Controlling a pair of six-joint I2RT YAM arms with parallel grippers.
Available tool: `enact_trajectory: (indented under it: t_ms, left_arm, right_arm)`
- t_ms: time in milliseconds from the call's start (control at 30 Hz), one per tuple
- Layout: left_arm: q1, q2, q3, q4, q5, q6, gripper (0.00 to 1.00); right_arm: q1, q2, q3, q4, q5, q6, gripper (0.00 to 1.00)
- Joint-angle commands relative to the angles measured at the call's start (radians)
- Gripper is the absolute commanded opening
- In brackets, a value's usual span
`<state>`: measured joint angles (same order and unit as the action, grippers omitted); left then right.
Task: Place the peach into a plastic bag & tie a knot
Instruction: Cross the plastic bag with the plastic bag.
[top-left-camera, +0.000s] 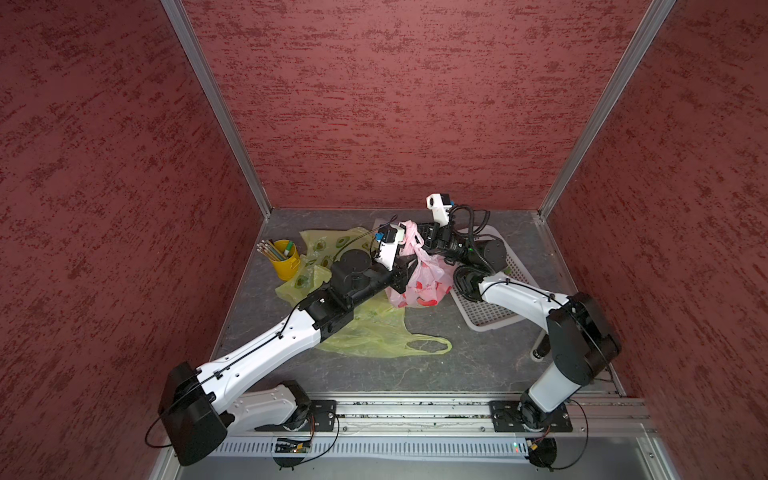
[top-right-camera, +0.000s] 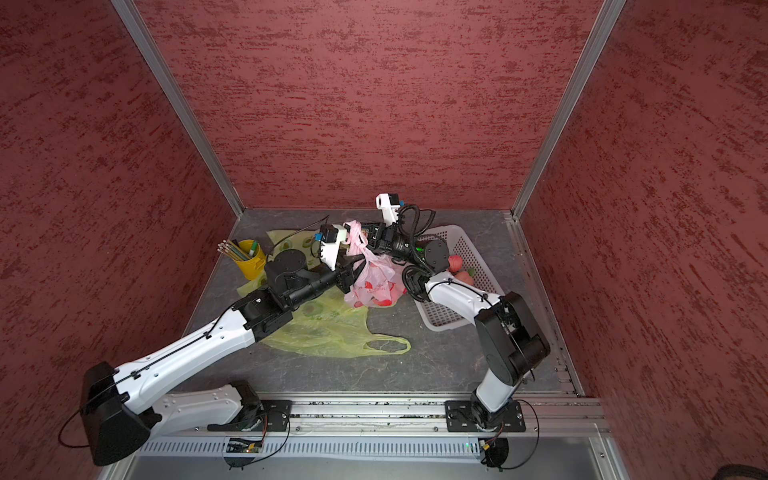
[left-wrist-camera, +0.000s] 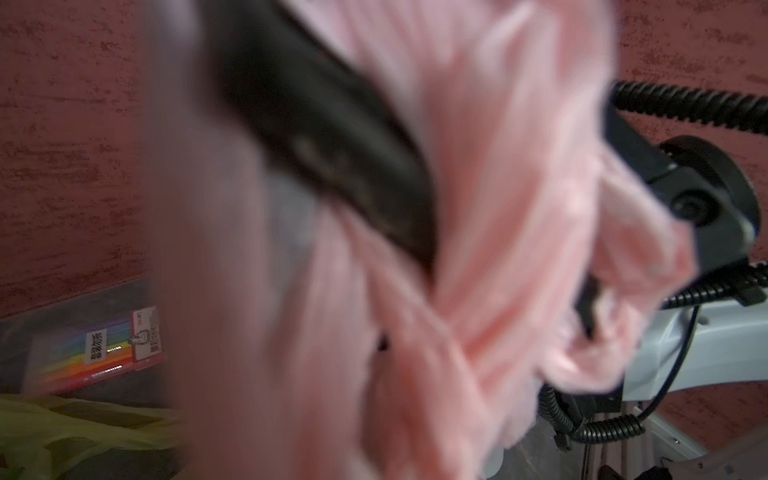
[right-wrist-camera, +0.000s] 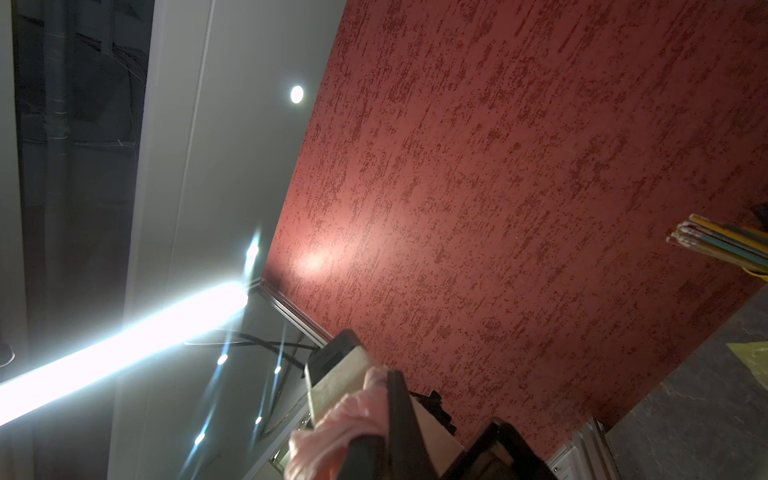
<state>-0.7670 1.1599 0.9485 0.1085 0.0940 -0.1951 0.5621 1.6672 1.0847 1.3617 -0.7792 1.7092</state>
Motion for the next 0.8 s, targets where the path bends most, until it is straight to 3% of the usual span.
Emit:
enact_trajectory:
  t_ms: [0, 400, 567, 767]
  left_arm:
    - [0.029, -0.011, -0.03, -0.008, 0.032, -0.047, 0.37]
    - [0.048, -0.163, -0.068, -0.163, 0.05, -0.055, 0.69]
    - [0.05, -0.275, -0.053, -0.302, 0.068, -0.075, 0.74]
    - [0.087, -0.381, 0.02, -0.457, 0.165, -0.147, 0.72]
  right_arm:
    - [0.012, -0.006, 0.044, 0.104, 0.025, 0.046, 0.0]
    - [-0.001, 0.065, 0.103, 0.135, -0.002, 0.057, 0.0]
    - [-0.003, 0.086, 0.113, 0.121, -0.014, 0.031, 0.0]
    - [-0.003, 0.091, 0.109, 0.084, -0.038, -0.021, 0.0]
